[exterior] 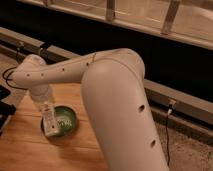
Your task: Place the bottle in the ceramic bowl
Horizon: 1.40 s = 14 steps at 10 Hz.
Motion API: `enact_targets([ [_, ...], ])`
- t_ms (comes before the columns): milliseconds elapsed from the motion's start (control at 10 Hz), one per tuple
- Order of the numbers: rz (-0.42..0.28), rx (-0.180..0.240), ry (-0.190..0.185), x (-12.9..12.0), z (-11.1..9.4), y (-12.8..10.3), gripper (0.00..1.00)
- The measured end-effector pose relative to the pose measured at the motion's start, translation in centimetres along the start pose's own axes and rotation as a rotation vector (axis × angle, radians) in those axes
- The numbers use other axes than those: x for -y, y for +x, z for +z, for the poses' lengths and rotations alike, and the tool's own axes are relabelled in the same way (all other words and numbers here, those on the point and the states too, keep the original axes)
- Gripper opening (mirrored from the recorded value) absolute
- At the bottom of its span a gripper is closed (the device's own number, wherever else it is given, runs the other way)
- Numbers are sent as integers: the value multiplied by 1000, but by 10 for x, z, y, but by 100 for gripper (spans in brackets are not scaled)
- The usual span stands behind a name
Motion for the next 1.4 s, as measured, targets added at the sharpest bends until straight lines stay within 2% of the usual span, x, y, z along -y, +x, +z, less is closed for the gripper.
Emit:
enact_targets([
  [200,37,2,-45,15,45,19,0],
  [300,43,3,-56,16,53,22,1],
  [400,44,4,-56,17,55,22,7],
  [800,43,4,-57,16,54,22,50],
  [1100,41,3,-59,14,55,22,77],
  [1400,42,3,-59,15,55,22,80],
])
